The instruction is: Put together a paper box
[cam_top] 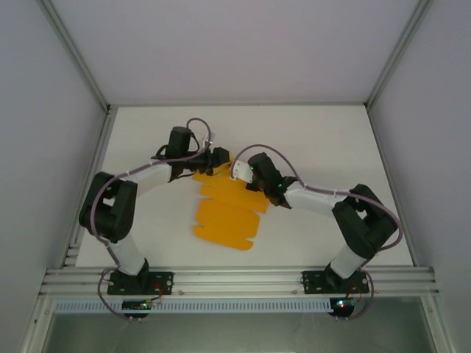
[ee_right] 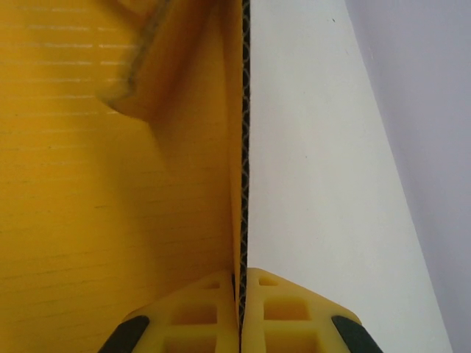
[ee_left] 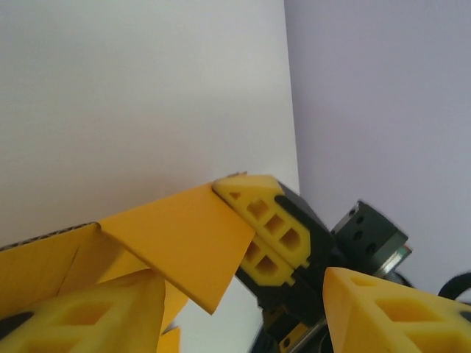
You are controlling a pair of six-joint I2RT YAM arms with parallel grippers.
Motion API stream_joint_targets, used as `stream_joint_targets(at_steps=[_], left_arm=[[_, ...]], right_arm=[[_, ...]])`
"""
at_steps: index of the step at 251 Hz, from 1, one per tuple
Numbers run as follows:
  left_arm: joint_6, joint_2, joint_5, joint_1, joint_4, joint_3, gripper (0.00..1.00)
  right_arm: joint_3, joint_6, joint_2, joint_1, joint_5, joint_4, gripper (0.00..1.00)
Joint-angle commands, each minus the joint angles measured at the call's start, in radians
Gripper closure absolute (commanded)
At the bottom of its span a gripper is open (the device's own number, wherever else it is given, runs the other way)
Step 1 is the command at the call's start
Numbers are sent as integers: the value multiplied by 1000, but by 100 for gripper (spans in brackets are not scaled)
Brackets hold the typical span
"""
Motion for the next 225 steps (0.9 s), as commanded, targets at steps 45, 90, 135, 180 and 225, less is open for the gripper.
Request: stream_joint_targets(at_steps=[45, 90, 135, 180, 225], left_arm=[[335, -369, -427, 74, -414, -78, 0], [339, -453, -611, 143, -413, -222, 0], [375, -340, -537, 150, -265, -288, 0], [404, -253, -406, 122, -104, -323, 0], [444, -211, -412, 83, -110, -308, 0]], right_arm=[[49, -40, -123, -76, -31, -206, 100], [159, -11, -132, -152, -212, -447, 100], [178, -13, -138, -152, -184, -438, 100], [169, -8, -139, -151, -178, -407, 100], [173, 26, -150, -149, -184, -397, 100]])
